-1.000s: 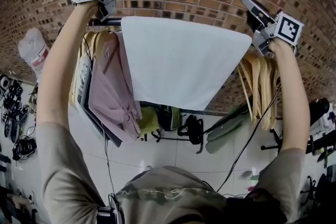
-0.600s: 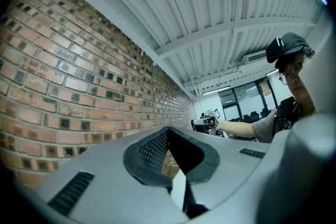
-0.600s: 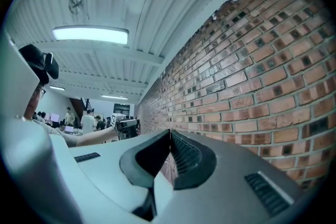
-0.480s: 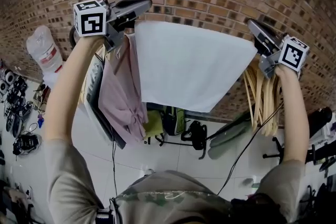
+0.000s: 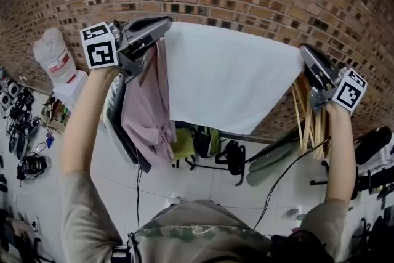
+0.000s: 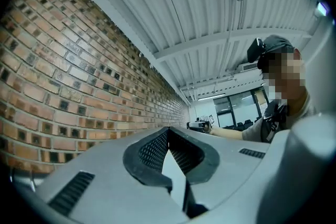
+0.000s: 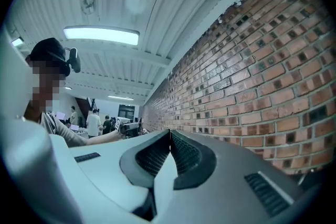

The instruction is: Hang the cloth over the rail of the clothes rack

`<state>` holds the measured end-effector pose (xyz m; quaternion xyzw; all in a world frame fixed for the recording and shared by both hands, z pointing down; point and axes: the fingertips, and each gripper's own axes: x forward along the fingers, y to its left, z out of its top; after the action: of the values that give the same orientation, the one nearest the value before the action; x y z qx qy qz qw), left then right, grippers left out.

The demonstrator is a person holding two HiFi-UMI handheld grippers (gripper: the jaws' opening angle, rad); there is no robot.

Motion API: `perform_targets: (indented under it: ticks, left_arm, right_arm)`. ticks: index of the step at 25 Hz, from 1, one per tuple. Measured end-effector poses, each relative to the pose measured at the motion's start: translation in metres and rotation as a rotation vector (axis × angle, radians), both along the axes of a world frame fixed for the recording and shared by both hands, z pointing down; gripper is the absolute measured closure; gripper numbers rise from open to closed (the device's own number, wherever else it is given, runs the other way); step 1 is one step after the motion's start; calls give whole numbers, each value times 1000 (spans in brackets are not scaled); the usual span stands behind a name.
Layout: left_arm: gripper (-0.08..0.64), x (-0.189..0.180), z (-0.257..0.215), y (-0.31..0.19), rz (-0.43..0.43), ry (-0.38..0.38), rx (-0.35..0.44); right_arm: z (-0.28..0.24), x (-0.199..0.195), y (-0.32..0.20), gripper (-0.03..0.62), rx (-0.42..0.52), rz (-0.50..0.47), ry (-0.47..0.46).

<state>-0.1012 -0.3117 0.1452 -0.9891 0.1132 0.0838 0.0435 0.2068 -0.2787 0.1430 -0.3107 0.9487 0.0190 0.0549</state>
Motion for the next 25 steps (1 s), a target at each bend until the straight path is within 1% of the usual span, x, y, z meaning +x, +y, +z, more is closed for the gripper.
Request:
perform_targets:
  ticks: [4, 7, 12, 13, 15, 17, 18, 21, 25]
  left_arm:
    - [552, 10, 21, 21, 17, -72, 33]
    - [554, 17, 41, 41, 32, -102, 35]
    - [554, 21, 81, 56, 6, -175, 41]
    - [552, 20, 87, 56, 4, -176, 42]
    - [552, 17, 95, 56, 5, -153, 38]
    - [552, 15, 103, 56, 9, -117, 19]
    - [552, 15, 107, 55, 4, -106, 12]
    - [552, 16, 116, 50, -22, -95, 16]
    - [552, 17, 122, 45, -15, -90, -22]
  right_arm:
    - [19, 4, 11, 581, -9, -6, -16]
    - [36, 0, 24, 581, 0, 6, -5]
    - [62, -10, 41, 581, 21, 22, 26]
    - [67, -13, 43, 581, 36, 21, 45]
    - [84, -16, 44, 581, 73, 27, 116]
    - [109, -13, 40, 581, 69, 61, 174]
    - [119, -7, 36, 581, 46, 90, 169]
    - [137, 15, 20, 581, -28, 167, 97]
    - [147, 31, 8, 581, -43, 216, 88]
